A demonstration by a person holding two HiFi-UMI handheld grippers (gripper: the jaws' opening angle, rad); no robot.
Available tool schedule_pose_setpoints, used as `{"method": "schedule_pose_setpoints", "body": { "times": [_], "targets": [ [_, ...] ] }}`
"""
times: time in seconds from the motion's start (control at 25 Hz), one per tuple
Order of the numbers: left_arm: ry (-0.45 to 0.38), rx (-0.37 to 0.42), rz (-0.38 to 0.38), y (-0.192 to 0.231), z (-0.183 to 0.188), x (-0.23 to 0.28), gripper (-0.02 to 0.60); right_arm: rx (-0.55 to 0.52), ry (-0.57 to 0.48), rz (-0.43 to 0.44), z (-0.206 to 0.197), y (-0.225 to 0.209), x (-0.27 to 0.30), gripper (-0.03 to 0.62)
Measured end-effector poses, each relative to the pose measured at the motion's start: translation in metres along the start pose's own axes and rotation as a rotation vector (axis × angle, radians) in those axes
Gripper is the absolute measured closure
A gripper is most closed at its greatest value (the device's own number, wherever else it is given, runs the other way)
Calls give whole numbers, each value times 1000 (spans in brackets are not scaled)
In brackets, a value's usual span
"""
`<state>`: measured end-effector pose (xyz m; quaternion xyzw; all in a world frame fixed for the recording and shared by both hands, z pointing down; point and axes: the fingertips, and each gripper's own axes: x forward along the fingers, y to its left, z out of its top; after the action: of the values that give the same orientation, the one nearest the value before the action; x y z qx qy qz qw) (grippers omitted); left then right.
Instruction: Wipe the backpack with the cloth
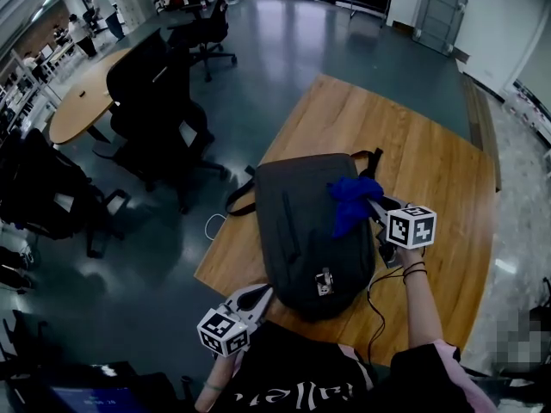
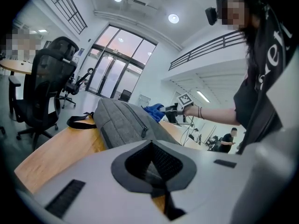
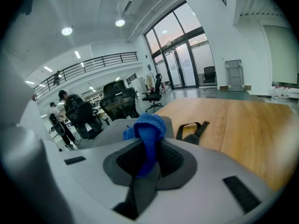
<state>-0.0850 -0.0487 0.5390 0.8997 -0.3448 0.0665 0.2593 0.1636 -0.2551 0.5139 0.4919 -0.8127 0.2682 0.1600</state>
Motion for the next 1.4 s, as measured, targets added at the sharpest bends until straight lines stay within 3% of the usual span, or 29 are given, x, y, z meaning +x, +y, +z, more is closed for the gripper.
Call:
{"method": "schedule_pose_setpoints", "body": {
  "times": [0.32, 0.56, 0.72, 1.04, 1.2, 1.4],
  "targets": [
    [8, -3, 5, 2, -1, 3, 583, 72, 63, -135, -46, -72, -22, 539],
    [6, -11, 11, 4, -1, 3, 583, 61, 51, -137, -34, -71, -32, 539],
    [6, -19, 12, 6, -4, 3, 583, -25, -33, -49, 23, -26, -28, 539],
    [-11, -34, 18, 13, -2, -2, 583, -190, -133, 225, 122, 115, 26, 540],
    [-21, -48, 34, 20, -2, -9, 583, -251, -102, 341, 137, 186, 72, 539],
    [-41, -67, 73, 32, -4, -23, 583, -254, 4, 454, 117, 248, 132, 540]
  ]
}}
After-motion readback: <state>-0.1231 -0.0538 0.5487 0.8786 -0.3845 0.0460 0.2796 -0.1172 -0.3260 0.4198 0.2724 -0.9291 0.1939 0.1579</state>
